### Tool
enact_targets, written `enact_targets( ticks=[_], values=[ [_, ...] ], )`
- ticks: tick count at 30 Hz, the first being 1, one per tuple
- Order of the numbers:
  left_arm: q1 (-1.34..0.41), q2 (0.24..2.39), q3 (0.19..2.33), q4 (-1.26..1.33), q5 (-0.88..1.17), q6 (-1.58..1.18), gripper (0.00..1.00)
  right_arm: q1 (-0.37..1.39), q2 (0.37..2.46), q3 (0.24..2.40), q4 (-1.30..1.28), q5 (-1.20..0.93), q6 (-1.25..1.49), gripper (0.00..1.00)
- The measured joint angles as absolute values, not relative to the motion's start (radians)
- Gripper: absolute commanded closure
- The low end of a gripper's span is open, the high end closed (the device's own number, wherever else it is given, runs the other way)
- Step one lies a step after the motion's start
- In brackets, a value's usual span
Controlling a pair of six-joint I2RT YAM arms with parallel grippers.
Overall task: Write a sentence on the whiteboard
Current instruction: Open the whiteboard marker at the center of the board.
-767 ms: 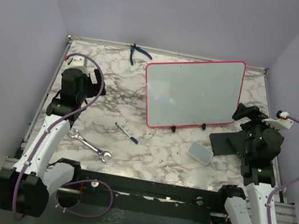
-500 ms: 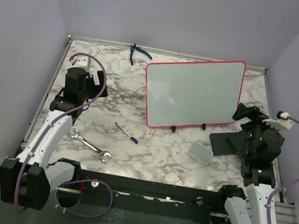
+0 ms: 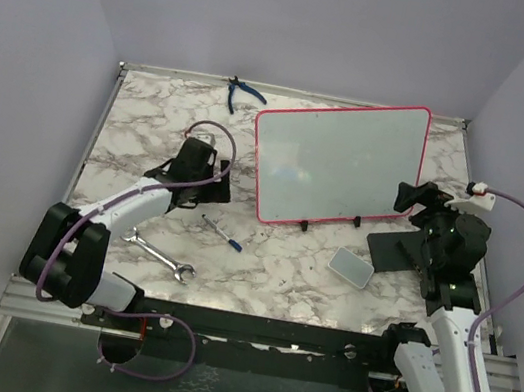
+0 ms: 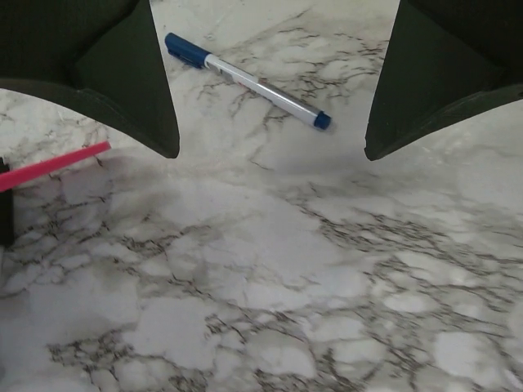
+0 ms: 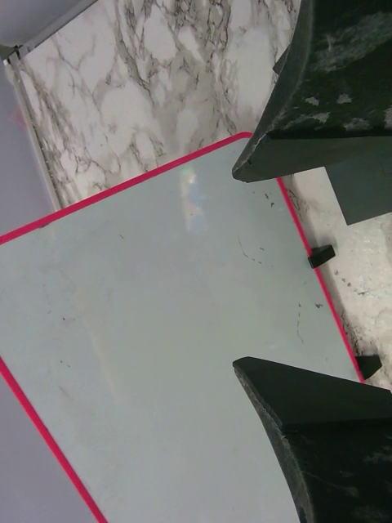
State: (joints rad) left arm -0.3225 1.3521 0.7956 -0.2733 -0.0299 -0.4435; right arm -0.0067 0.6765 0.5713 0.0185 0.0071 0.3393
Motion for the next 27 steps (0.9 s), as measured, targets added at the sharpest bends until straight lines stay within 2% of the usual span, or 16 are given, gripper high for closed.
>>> enact_targets(
  ticks=[7,12,16,27],
  values=[
    [-0.508,1.401,0.736,-0.197,-0.079,-0.578,0.05,-0.007,0.691,0.573,0.012,-0.020,0.339,0.08],
    [-0.519,1.348,0.655,-0.182,-0.160,-0.659,0.07,-0.007,0.700,0.578,0.012,-0.024,0.339,0.08],
    [-0.519,1.277,0.609,-0.182,-0.212,-0.709,0.15,-0.007,0.716,0.584,0.012,-0.029,0.339,0.08],
    [-0.519,1.308,0.601,-0.153,-0.189,-0.765,0.25,-0.007,0.732,0.585,0.006,-0.034,0.339,0.08]
  ],
)
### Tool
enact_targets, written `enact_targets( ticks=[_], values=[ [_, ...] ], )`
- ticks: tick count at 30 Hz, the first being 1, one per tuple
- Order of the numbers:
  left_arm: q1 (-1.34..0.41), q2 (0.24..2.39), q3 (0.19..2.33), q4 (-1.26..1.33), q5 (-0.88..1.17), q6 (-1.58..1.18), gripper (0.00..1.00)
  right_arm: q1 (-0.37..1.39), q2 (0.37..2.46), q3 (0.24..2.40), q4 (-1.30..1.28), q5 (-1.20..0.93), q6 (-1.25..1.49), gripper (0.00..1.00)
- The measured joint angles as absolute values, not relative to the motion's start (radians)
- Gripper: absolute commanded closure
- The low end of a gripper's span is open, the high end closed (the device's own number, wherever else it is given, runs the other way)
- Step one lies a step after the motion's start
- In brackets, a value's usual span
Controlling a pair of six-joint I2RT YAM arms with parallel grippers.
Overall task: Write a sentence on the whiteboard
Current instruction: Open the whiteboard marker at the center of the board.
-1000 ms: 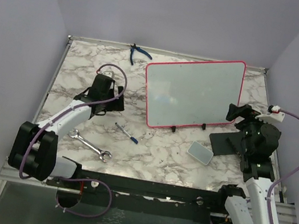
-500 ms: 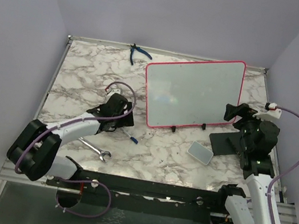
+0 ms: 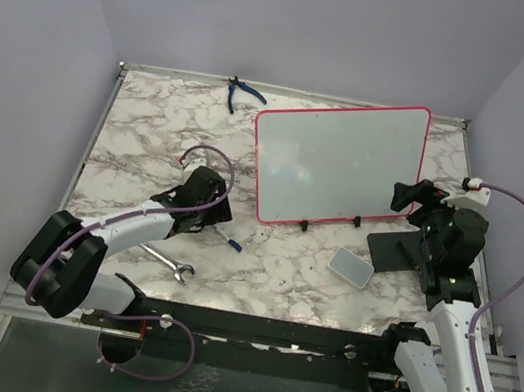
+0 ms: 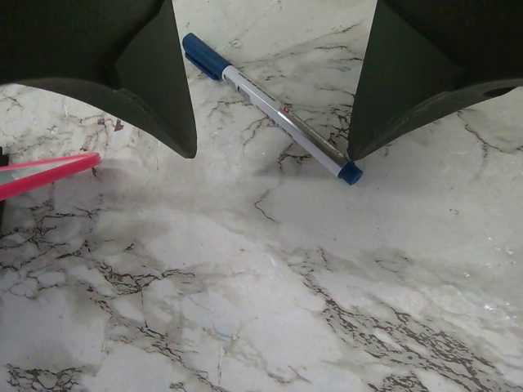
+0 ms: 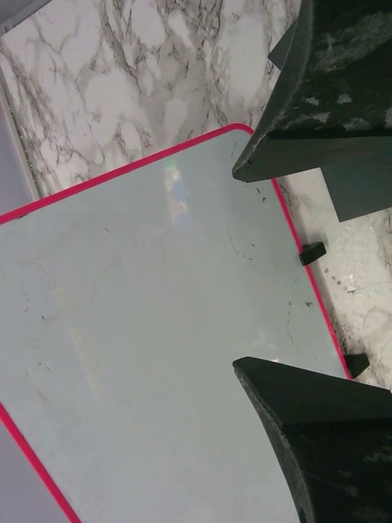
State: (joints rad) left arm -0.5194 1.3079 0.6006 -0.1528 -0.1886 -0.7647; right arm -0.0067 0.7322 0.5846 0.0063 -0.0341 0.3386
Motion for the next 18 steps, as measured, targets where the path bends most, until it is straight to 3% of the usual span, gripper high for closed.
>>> enact_targets(
  ticks=[11,18],
  values=[
    [-0.522,1.374,0.598,-0.072,-0.131,-0.762,0.25,-0.007,0.733,0.588,0.006,-0.055,0.339,0.08],
    [-0.561,1.432,0.607,0.044,-0.095,-0.739,0.35,-0.007,0.771,0.622,0.006,-0.175,0.329,0.19]
  ],
)
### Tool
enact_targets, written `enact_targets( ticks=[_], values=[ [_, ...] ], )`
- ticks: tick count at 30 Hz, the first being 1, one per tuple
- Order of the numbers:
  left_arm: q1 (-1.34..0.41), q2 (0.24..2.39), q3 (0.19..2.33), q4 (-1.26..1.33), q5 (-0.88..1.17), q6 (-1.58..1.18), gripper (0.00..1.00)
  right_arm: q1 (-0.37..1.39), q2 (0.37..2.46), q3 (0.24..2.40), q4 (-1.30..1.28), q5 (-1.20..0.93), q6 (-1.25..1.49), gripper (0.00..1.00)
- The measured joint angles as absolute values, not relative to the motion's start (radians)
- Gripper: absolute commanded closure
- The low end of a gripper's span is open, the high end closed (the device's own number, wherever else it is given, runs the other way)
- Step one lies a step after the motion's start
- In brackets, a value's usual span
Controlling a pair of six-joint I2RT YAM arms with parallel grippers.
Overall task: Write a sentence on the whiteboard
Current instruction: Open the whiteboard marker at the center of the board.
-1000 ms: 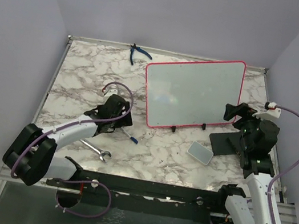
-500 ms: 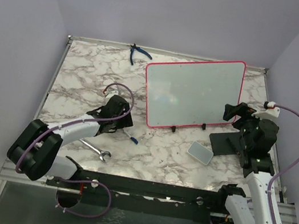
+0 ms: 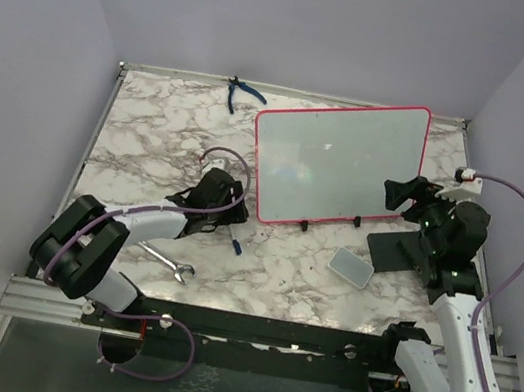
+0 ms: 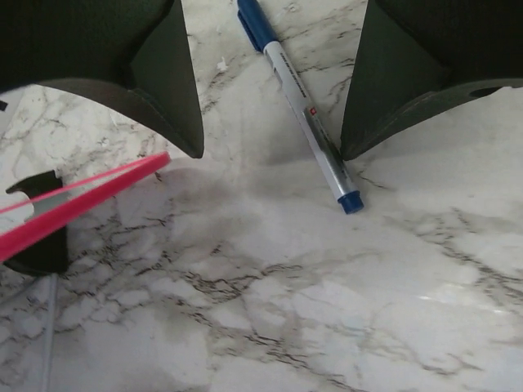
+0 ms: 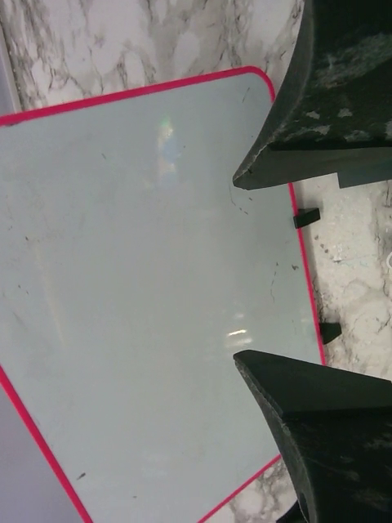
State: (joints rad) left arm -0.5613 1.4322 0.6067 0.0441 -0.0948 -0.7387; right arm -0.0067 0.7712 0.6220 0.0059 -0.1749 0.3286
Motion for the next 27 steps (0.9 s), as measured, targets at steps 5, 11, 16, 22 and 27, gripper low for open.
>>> enact_targets(
  ticks=[5,11,16,22,27],
  values=[
    [-0.619,1.463,0.605,0.111,-0.060,-0.722,0.40,-0.007,0.825,0.644,0.006,-0.301,0.333,0.26],
    [-0.658,1.444,0.580,0.124,-0.087,-0.716,0.36,-0.007,0.863,0.645,0.000,-0.384,0.344,0.27],
    [-0.718,1.375,0.574,0.032,-0.173,-0.694,0.38,-0.007,0.865,0.645,-0.002,-0.403,0.344,0.27],
    [-0.802,1.354,0.576,-0.084,-0.236,-0.688,0.48,-0.007,0.868,0.645,-0.003,-0.410,0.352,0.27],
    [-0.868,1.380,0.604,-0.153,-0.284,-0.694,0.61,-0.007,0.868,0.645,-0.003,-0.409,0.358,0.27]
  ],
)
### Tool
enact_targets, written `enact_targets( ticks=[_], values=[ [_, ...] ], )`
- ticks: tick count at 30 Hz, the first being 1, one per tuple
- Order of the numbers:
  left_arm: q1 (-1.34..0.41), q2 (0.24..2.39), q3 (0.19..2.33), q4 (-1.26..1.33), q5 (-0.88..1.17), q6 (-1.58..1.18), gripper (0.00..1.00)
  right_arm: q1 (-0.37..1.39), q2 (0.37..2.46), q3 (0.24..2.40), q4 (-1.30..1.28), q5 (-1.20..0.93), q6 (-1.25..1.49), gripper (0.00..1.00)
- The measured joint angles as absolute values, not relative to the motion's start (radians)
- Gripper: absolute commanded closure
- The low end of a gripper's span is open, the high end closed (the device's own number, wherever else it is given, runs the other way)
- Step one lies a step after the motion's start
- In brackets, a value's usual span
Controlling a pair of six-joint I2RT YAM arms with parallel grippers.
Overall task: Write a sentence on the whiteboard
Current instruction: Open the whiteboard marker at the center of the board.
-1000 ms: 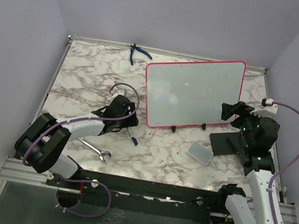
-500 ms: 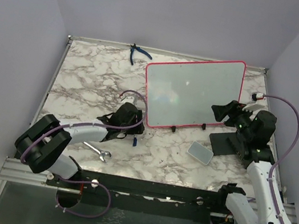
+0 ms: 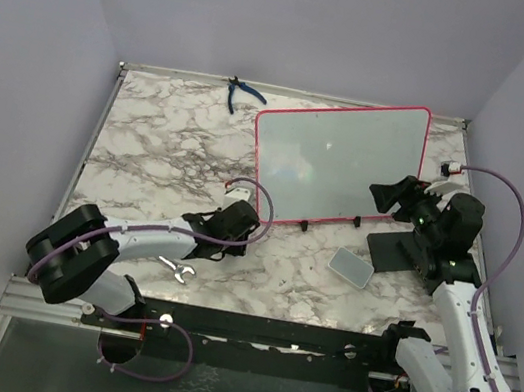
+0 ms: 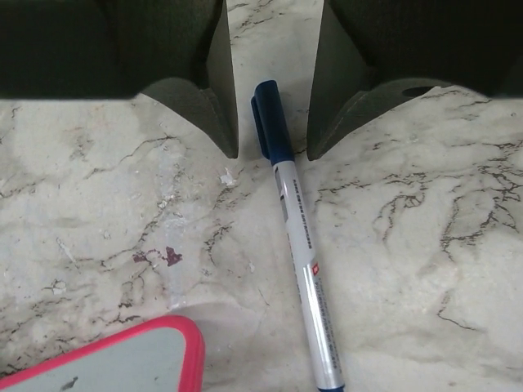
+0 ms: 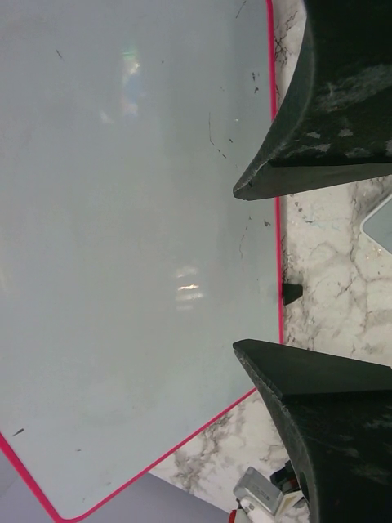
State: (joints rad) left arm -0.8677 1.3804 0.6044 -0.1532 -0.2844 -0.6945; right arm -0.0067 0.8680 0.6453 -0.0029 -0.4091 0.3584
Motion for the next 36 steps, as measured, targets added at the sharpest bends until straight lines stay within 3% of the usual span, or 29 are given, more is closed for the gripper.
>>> enact_targets(
  ticks=[2,11,15,19,23,29,36],
  values=[
    [-0.887,1.401,0.622,-0.168,-0.299,-0.697,0.65,-0.007,0.868,0.645,-0.003,-0.410,0.358,0.27],
    [-0.964,1.443,0.674,-0.250,-0.368,-0.730,0.66,-0.007,0.868,0.645,-0.025,-0.409,0.358,0.27],
    [-0.974,1.443,0.675,-0.267,-0.383,-0.743,0.74,-0.007,0.870,0.645,-0.026,-0.409,0.358,0.27],
    [-0.975,1.443,0.677,-0.281,-0.390,-0.741,0.90,-0.007,0.883,0.645,-0.026,-0.410,0.358,0.27],
    [-0.976,1.443,0.680,-0.287,-0.398,-0.737,0.99,-0.007,0.892,0.645,-0.027,-0.413,0.358,0.27],
    [-0.977,1.406,0.665,-0.314,-0.398,-0.727,1.00,-0.007,0.918,0.656,-0.048,-0.469,0.359,0.25],
    [-0.978,1.214,0.595,-0.354,-0.412,-0.716,1.00,0.059,0.999,0.657,-0.041,-0.583,0.419,0.24]
  ],
)
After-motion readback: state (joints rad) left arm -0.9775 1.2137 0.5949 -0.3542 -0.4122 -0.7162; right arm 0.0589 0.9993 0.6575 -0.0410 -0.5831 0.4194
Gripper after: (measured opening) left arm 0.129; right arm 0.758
